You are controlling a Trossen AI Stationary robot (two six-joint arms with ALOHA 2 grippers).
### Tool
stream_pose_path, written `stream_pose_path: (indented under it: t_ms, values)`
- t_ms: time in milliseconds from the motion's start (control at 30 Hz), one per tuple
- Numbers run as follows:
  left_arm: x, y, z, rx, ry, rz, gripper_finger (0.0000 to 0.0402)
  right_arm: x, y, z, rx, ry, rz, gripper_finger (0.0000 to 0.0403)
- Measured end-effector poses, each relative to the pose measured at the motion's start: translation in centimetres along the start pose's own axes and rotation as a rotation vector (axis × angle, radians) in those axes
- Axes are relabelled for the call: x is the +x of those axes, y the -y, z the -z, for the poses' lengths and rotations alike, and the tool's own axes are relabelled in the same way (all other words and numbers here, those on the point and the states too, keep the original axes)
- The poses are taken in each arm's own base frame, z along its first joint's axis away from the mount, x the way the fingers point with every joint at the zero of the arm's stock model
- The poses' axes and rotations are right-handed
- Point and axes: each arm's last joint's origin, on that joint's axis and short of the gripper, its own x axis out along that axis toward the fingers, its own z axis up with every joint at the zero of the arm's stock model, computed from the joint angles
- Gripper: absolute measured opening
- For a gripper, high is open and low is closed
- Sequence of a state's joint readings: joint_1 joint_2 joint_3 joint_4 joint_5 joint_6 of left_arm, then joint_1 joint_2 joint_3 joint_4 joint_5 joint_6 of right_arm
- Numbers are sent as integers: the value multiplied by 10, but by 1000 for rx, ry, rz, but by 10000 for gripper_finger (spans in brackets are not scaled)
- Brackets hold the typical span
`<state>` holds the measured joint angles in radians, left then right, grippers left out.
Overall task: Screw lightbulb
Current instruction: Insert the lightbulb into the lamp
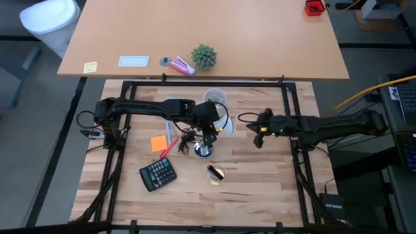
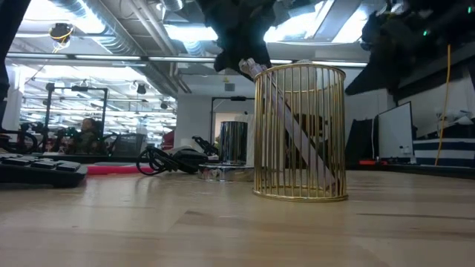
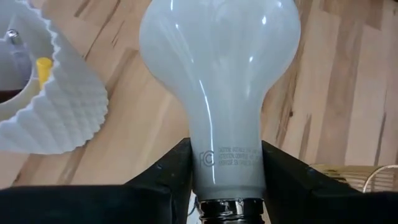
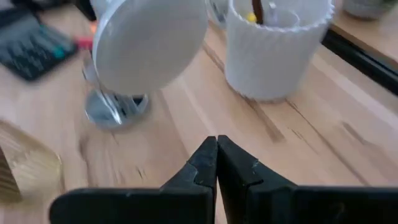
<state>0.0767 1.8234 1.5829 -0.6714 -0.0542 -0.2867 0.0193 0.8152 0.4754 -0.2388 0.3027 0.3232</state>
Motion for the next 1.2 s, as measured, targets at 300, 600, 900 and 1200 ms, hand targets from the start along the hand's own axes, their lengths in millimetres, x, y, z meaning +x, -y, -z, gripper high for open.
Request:
stream_pose_path:
  t_ms: [300,600,900,1200]
  values:
    - [-10,18,3,16,39,-9,142,29,4,41,175,233,-91,12]
    - [-4,41,17,40,50,-52,145,47,-7,29,186,381,-187,12]
    - [-6,50,30,39,15,-149,145,79,-27,9,128,321,-238,12]
    - [3,61,60,-6,-39,-241,143,88,-39,-11,74,357,-316,12]
